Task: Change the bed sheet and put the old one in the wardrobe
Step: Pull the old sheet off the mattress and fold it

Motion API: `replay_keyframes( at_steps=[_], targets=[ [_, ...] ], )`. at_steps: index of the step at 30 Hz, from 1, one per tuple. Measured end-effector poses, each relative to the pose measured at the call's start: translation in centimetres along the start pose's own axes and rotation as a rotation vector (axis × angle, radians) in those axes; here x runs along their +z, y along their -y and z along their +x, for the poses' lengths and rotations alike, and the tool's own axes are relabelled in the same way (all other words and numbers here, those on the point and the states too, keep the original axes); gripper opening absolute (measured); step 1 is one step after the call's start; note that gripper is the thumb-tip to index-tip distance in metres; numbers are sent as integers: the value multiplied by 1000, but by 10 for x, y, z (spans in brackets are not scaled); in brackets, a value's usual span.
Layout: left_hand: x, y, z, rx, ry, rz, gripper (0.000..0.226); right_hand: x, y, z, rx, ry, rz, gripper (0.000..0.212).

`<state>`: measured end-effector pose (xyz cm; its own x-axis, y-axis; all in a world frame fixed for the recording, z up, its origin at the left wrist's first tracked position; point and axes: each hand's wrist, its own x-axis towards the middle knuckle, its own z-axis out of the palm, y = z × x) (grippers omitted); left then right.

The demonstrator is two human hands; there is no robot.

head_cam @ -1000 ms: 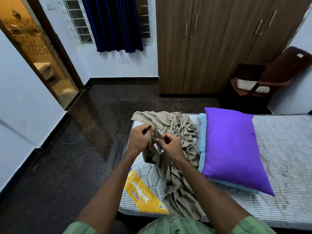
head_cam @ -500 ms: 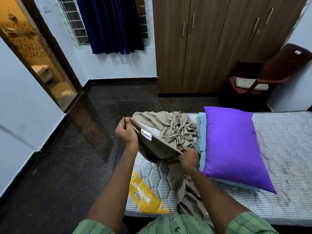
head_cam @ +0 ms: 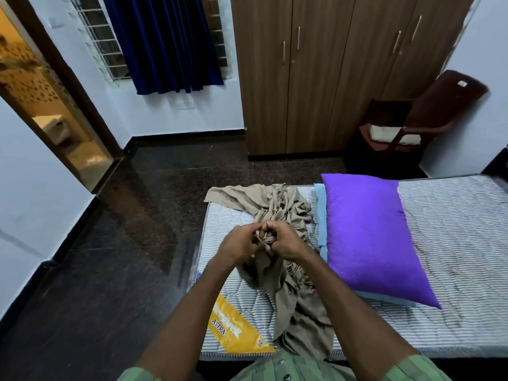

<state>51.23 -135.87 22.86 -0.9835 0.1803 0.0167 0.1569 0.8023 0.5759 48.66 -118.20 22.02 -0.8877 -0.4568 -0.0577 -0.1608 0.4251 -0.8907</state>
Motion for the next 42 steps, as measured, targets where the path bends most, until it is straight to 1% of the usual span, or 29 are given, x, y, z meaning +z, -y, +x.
replay_keyframes(
  at_steps=[2, 4, 5, 7, 8, 10, 12, 14, 16, 17, 18, 19, 20, 21, 22, 23, 24, 25, 26, 28, 29, 30, 31, 33, 35, 36, 37, 39, 42],
  targets=[
    [-10, -1, 4, -49, -21, 167, 35, 0, -6, -1, 11, -51, 2, 27],
    [-15, -8, 4, -35, -33, 240, 24, 4, -5, -3, 32, -131, -27, 29],
    [-17, -8, 5, -28, -28, 212, 24, 6, -3, -4, 35, -176, -42, 29],
    [-19, -5, 5, -45, 19, 58, 31, 8, -2, -8, 41, -238, -96, 26],
    [-21, -3, 6, -50, 64, -7, 34, 9, -3, -9, 43, -250, -100, 23],
    [-26, 0, 5, -27, 137, -61, 35, 8, -11, -10, 40, -257, -57, 19],
    [-32, -3, 2, -6, 162, -182, 26, 9, -15, -12, 69, -218, 127, 25],
    [-40, -5, -1, -22, 138, -361, 13, 10, -11, -17, 106, -124, 325, 30],
    [-46, -7, -1, -29, 45, -432, 8, 11, -7, -21, 130, -18, 399, 32],
    [-49, -8, -1, -36, -26, -465, 10, 13, -8, -23, 151, 25, 399, 30],
    [-52, -9, 1, -51, -111, -501, 13, 13, -12, -25, 190, 38, 379, 28],
    [-55, -8, 3, -76, -203, -539, 15, 13, -17, -27, 221, 22, 362, 30],
    [-59, -6, 5, -112, -305, -568, 14, 13, -27, -30, 243, -8, 345, 45],
    [-63, -2, 7, -160, -415, -596, 11, 12, -38, -34, 249, -43, 335, 65],
    [-67, 4, 8, -212, -529, -610, 9, 7, -52, -38, 261, -67, 326, 77],
    [-71, 12, 8, -270, -639, -608, 7, 2, -54, -46, 280, -98, 310, 77],
    [-74, 20, 6, -338, -728, -578, 7, -5, -55, -52, 302, -120, 332, 64],
    [-76, 28, 3, -414, -779, -519, 11, -13, -57, -55, 318, -143, 368, 47],
    [-75, 34, 0, -486, -774, -426, 18, -21, -56, -57, 308, -153, 413, 35],
    [-67, 38, -6, -557, -637, -193, 31, -32, -51, -54, 296, -176, 512, 32],
    [-59, 36, -8, -513, -561, -95, 38, -33, -49, -49, 298, -188, 562, 34],
    [-50, 30, -10, -416, -473, -32, 46, -34, -45, -44, 307, -194, 574, 38],
    [-39, 21, -10, -272, -379, -24, 54, -33, -39, -38, 291, -198, 559, 37],
    [-19, -1, -6, -14, -150, -145, 64, -28, -24, -31, 195, -166, 438, 23],
    [-8, -18, -1, 76, 36, -369, 63, -24, -12, -24, 75, -125, 306, 17],
    [-6, -20, 2, 87, 68, -443, 57, -22, -9, -21, 33, -123, 261, 16],
    [-5, -20, 5, 92, 63, -488, 48, -21, -8, -19, 11, -125, 236, 15],
    [-7, -17, 6, 57, 40, -464, 31, -21, -7, -18, -14, -125, 181, 17],
    [-8, -13, 5, 32, 81, -271, 33, -19, -8, -17, -62, -119, 139, 25]
  ],
)
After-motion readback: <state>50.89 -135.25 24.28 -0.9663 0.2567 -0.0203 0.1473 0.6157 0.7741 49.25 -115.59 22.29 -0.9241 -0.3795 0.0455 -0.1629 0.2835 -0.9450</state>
